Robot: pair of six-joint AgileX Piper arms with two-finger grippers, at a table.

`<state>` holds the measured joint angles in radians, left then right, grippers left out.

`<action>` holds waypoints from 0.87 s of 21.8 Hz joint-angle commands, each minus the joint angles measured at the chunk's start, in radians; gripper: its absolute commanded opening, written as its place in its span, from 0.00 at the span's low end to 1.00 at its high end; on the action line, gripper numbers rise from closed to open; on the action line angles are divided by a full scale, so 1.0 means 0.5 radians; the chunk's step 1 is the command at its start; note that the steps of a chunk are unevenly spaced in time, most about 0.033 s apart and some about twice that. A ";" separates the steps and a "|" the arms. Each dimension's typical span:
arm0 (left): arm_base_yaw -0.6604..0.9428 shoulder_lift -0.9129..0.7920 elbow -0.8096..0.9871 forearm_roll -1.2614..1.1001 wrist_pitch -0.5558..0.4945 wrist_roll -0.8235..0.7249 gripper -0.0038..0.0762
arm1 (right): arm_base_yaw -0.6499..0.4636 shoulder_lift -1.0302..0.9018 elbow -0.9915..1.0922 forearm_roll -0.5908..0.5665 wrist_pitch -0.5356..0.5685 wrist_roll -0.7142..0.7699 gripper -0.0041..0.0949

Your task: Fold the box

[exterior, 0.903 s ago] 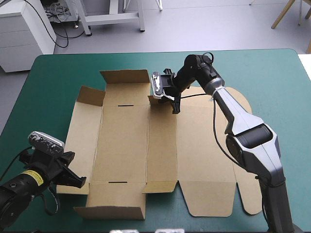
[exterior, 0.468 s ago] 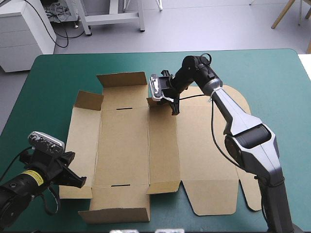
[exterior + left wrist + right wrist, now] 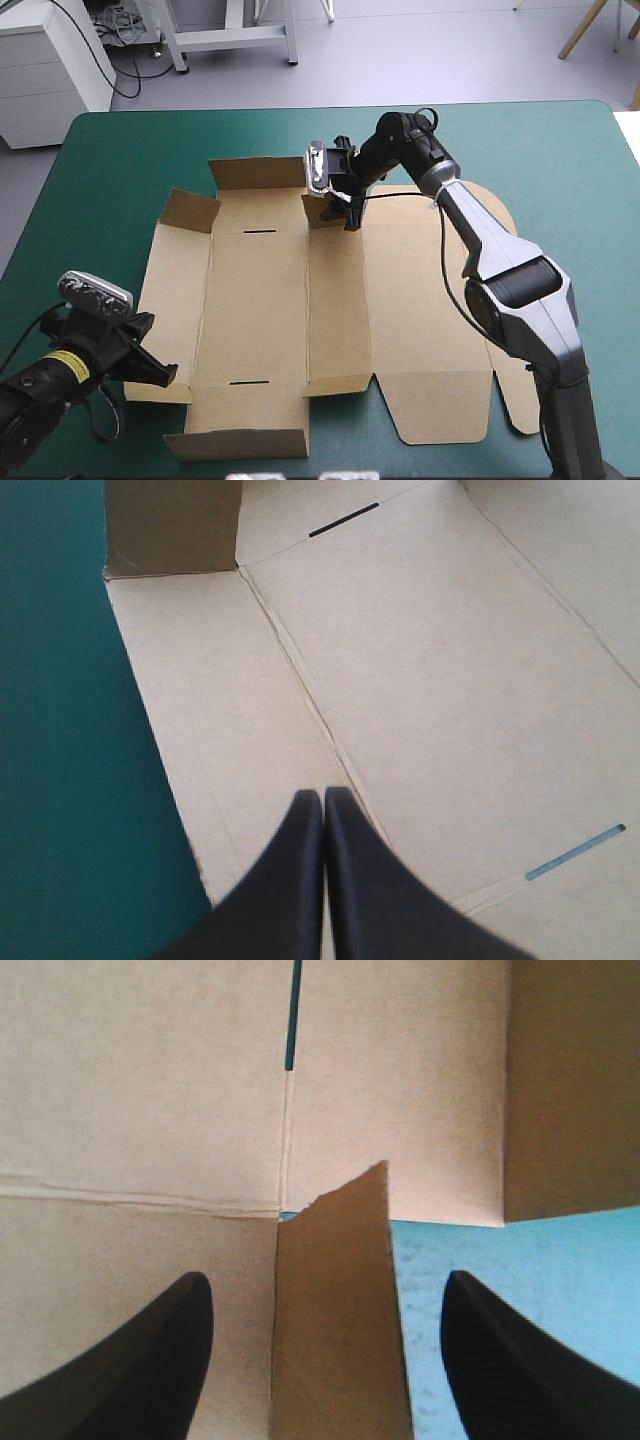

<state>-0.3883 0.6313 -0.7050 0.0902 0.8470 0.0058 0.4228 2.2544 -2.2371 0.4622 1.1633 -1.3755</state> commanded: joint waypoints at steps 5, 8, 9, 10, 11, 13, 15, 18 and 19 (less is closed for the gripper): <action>-0.009 0.010 -0.069 0.046 -0.116 -0.012 0.04 | -0.001 -0.369 -0.080 -0.010 0.078 0.777 0.53; -0.009 0.010 -0.069 0.046 -0.116 -0.012 0.04 | -0.001 -0.437 -0.080 -0.159 0.078 1.053 0.39; -0.009 0.010 -0.069 0.046 -0.107 -0.012 0.04 | -0.001 -0.483 -0.080 -0.282 0.078 1.233 0.28; -0.009 0.010 -0.069 0.046 -0.104 -0.012 0.04 | -0.001 -0.498 -0.080 -0.348 0.078 1.306 0.22; -0.009 0.010 -0.069 0.046 -0.104 -0.012 0.04 | -0.001 -0.541 -0.080 -0.472 0.078 1.495 0.12; -0.009 0.010 -0.069 0.067 -0.104 -0.012 0.04 | -0.001 -0.602 -0.080 -0.631 0.078 1.792 0.02; -0.009 0.010 -0.069 0.122 -0.104 -0.012 0.04 | -0.026 -0.658 -0.072 -0.728 0.078 2.031 0.02; -0.009 0.010 -0.069 0.152 -0.104 -0.012 0.04 | -0.116 -0.769 -0.003 -0.738 0.078 2.254 0.02; -0.009 0.010 -0.069 0.146 -0.102 -0.012 0.04 | -0.149 -0.814 0.060 -0.738 0.078 2.306 0.02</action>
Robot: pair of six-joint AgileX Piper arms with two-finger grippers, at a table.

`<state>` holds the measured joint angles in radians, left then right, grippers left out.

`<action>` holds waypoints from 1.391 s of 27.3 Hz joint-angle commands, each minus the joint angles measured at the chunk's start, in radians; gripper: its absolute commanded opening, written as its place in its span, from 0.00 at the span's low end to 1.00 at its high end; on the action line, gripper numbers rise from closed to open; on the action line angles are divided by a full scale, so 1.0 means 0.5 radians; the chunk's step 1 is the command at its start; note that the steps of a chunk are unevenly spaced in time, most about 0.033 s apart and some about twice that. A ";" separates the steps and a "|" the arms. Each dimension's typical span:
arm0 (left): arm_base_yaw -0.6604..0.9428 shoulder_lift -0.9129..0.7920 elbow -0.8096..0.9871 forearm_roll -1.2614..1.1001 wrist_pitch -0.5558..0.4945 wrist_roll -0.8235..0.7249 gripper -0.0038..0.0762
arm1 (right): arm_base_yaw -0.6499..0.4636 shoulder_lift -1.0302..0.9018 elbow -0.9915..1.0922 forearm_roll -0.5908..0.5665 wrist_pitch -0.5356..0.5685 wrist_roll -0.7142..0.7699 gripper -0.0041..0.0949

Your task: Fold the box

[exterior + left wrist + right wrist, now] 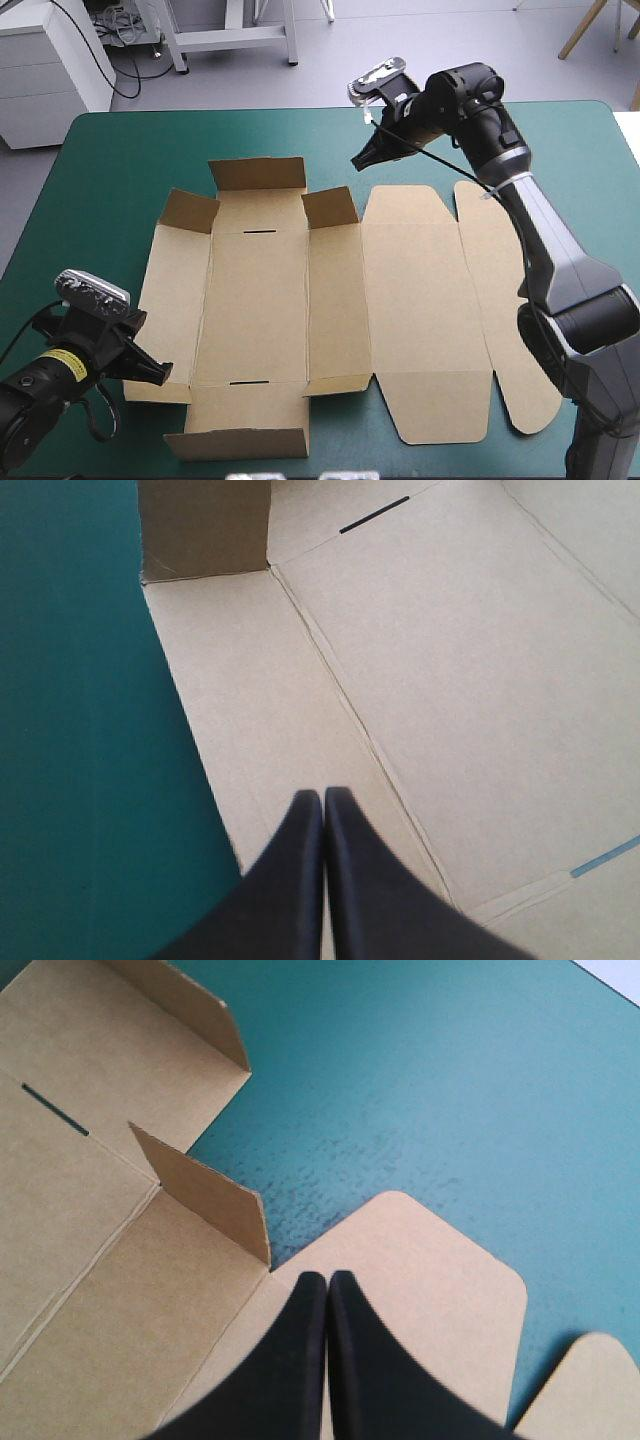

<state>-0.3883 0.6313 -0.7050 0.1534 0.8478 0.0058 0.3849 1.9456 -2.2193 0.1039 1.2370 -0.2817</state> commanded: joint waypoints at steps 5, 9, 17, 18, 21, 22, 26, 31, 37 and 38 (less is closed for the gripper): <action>-0.009 0.010 -0.069 -0.005 -0.083 -0.074 0.04 | -0.283 -0.641 0.692 -0.039 -0.069 0.144 0.02; -0.009 0.024 -0.082 -0.017 -0.078 -0.098 0.04 | -0.386 -0.995 1.143 -0.047 -0.110 0.098 0.02; -0.009 0.356 -0.403 -0.058 0.167 -0.102 0.04 | -0.423 -1.561 1.762 -0.018 -0.217 0.094 0.02; -0.009 0.417 -0.459 -0.058 0.198 -0.096 0.04 | -0.423 -1.637 1.834 -0.005 -0.230 0.101 0.02; -0.009 0.597 -0.629 -0.058 0.305 -0.065 0.04 | -0.423 -1.850 2.013 -0.009 -0.250 0.136 0.02; -0.009 0.649 -0.694 -0.058 0.338 -0.061 0.04 | -0.423 -1.918 2.072 -0.009 -0.254 0.146 0.02; -0.009 0.890 -0.930 -0.063 0.468 0.011 0.06 | -0.423 -2.169 2.265 -0.009 -0.264 0.146 0.02; -0.009 1.155 -1.185 -0.128 0.579 0.217 0.07 | -0.423 -2.421 2.435 -0.009 -0.269 0.203 0.02; 0.184 1.398 -1.403 -0.331 0.700 0.351 0.07 | -0.423 -2.612 2.595 -0.016 -0.265 0.247 0.02; 0.252 1.423 -1.411 -0.404 0.696 0.385 0.07 | -0.423 -2.631 2.614 -0.016 -0.261 0.252 0.02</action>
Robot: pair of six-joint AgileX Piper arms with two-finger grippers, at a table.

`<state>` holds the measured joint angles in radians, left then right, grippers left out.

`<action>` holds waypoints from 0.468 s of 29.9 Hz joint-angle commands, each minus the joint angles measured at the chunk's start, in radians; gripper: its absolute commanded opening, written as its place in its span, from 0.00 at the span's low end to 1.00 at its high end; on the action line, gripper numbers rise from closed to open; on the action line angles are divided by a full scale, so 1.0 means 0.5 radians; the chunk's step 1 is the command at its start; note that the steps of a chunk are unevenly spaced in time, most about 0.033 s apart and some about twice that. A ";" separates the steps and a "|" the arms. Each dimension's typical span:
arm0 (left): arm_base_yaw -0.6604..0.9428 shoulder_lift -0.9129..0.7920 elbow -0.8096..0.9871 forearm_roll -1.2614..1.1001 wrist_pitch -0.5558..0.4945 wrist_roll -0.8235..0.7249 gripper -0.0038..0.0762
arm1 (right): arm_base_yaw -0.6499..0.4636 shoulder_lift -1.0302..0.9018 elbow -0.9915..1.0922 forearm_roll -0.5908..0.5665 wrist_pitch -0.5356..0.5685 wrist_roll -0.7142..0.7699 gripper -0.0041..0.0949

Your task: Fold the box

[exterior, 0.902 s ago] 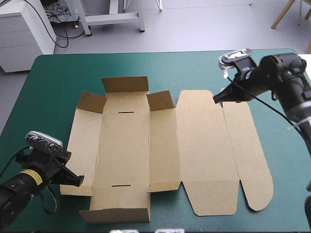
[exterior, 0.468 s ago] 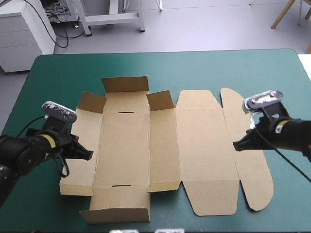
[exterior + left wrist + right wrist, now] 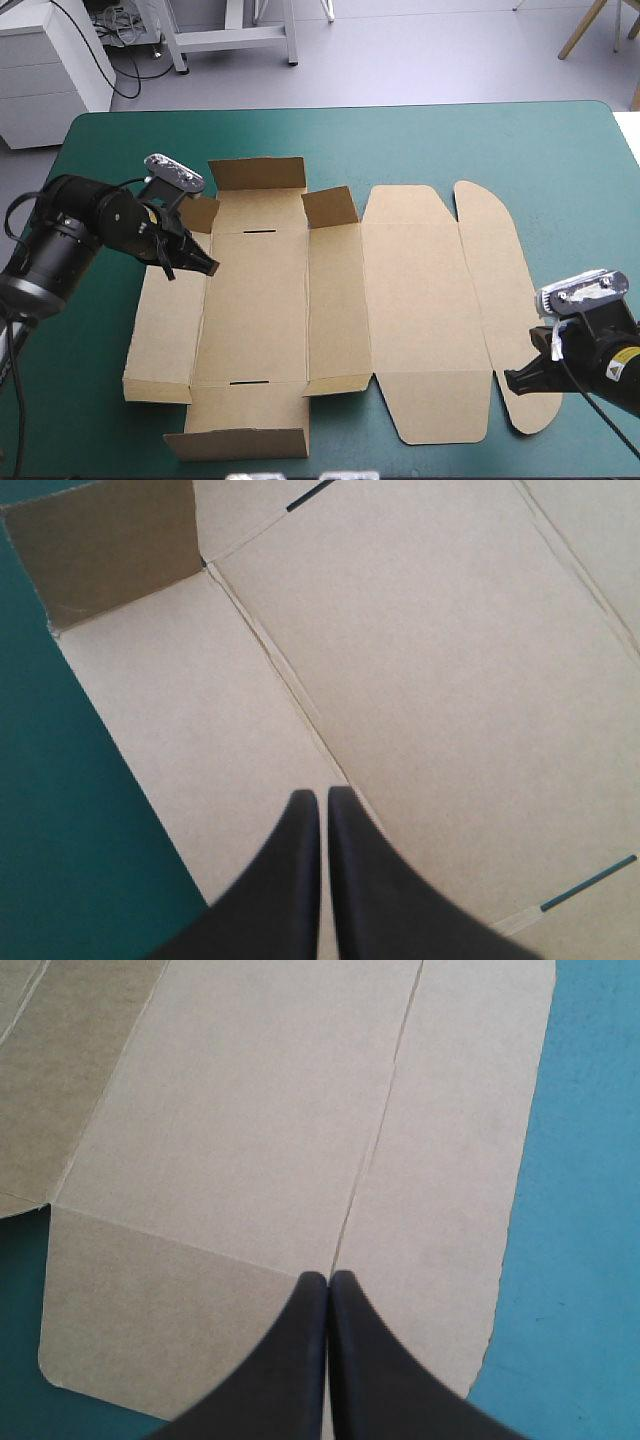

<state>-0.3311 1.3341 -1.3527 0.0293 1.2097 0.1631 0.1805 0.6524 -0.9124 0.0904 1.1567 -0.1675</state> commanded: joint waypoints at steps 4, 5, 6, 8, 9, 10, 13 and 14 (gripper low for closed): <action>0.551 0.074 -0.124 -0.680 0.012 0.311 0.07 | -0.015 -0.097 0.082 0.006 -0.101 0.024 0.02; 0.659 0.088 -0.124 -0.810 0.034 0.400 0.07 | -0.015 -0.105 0.106 0.006 -0.104 0.024 0.02; 0.745 0.093 -0.124 -0.912 0.053 0.487 0.07 | -0.015 -0.105 0.119 0.002 -0.104 0.024 0.02; 0.961 0.097 -0.124 -1.122 0.081 0.614 0.07 | -0.015 -0.116 0.143 -0.003 -0.104 0.024 0.02; 1.048 0.097 -0.124 -1.188 0.100 0.651 0.07 | -0.015 -0.115 0.148 -0.003 -0.104 0.024 0.02; 1.158 0.097 -0.124 -1.258 0.128 0.692 0.07 | -0.015 -0.115 0.148 -0.007 -0.100 0.024 0.02; 1.468 0.097 -0.124 -1.342 0.173 0.753 0.07 | -0.015 -0.115 0.148 -0.007 -0.097 0.024 0.02; 1.564 0.097 -0.124 -1.342 0.173 0.753 0.07 | -0.015 -0.115 0.148 -0.007 -0.097 0.016 0.02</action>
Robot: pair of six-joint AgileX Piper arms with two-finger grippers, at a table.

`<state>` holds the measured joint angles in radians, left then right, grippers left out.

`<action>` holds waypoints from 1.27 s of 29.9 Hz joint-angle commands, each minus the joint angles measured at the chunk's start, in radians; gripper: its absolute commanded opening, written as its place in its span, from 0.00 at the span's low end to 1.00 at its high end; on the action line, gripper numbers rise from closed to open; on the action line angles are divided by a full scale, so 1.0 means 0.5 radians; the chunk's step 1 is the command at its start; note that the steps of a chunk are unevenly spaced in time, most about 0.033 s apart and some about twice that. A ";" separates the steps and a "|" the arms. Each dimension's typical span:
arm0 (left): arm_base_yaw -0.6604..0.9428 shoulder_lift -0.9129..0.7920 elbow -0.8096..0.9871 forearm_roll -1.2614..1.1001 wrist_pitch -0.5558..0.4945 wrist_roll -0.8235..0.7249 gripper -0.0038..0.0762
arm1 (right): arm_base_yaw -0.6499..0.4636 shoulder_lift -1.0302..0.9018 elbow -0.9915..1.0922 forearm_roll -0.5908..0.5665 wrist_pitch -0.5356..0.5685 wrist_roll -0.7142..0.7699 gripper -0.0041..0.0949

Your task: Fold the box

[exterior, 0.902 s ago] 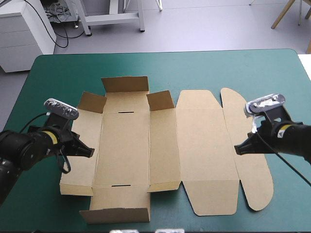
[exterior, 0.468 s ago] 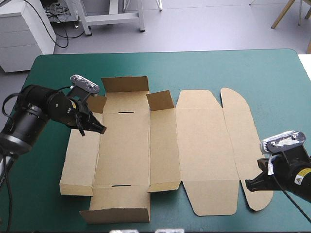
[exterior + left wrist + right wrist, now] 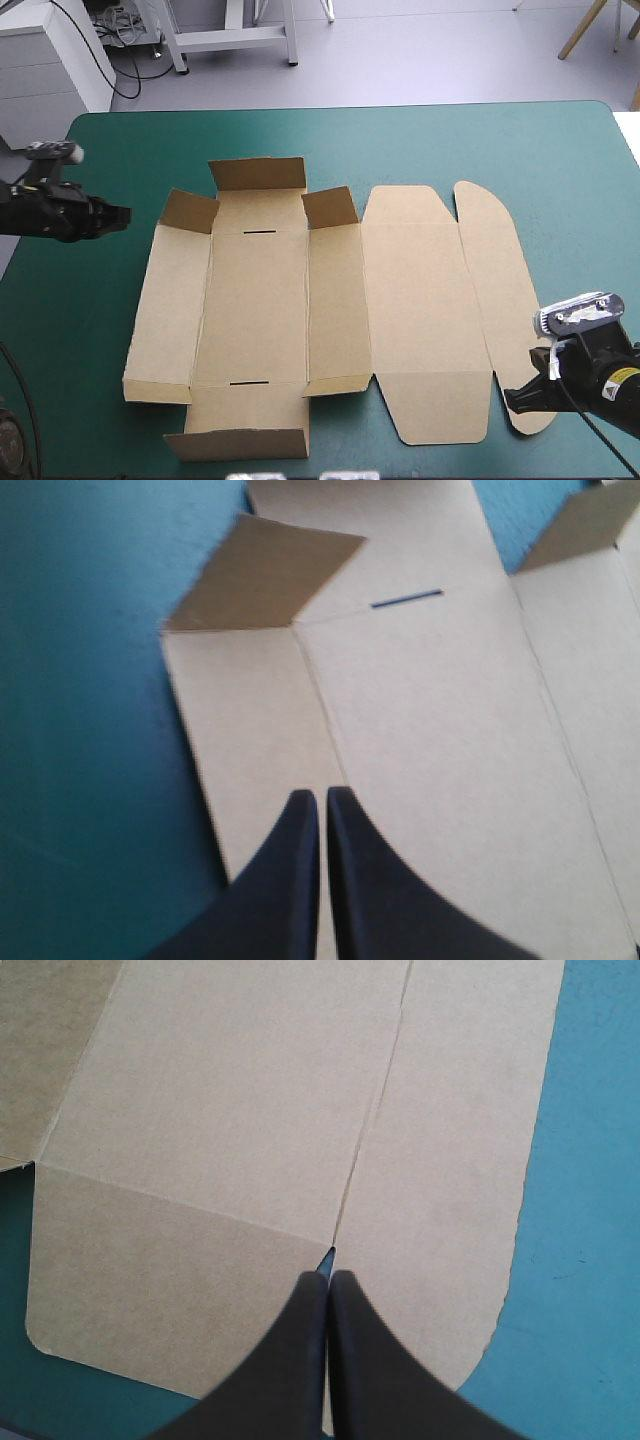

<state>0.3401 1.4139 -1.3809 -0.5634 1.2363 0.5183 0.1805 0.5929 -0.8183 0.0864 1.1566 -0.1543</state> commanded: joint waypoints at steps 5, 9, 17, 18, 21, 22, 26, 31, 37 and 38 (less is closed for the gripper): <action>0.597 -0.062 -0.068 -0.215 0.120 0.043 0.07 | -0.015 0.004 -0.040 -0.003 -0.112 -0.010 0.02; 0.708 -0.062 -0.068 -0.270 0.116 0.043 0.07 | -0.015 0.004 -0.040 -0.003 -0.141 -0.010 0.02; 0.708 -0.062 -0.068 -0.225 0.040 0.020 0.08 | -0.015 0.004 -0.040 -0.003 -0.181 -0.010 0.02; 0.708 -0.062 -0.068 -0.220 0.045 0.020 0.09 | -0.015 0.004 -0.040 -0.003 -0.189 -0.010 0.02; 0.708 -0.062 -0.068 -0.193 0.078 0.020 0.18 | -0.015 0.004 -0.040 -0.003 -0.208 -0.010 0.02; 0.708 -0.062 -0.068 -0.189 0.088 0.020 0.22 | -0.015 0.004 -0.040 -0.003 -0.212 -0.010 0.02; 0.708 -0.037 -0.064 -0.118 0.095 0.020 0.51 | -0.015 0.004 -0.040 -0.013 -0.221 -0.019 0.02; 0.708 0.014 0.006 -0.055 0.095 -0.088 0.91 | -0.015 0.004 -0.040 -0.020 -0.221 -0.024 0.02; 0.708 0.080 0.171 -0.047 0.078 -0.084 0.95 | -0.015 0.004 -0.040 -0.020 -0.209 -0.032 0.02; 0.708 0.100 0.205 -0.047 0.051 -0.075 0.95 | -0.015 0.004 -0.040 -0.020 -0.209 -0.058 0.02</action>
<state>0.6912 1.4768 -1.2890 -0.5464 1.2345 0.4840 0.1805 0.5929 -0.8175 0.0797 1.1055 -0.1601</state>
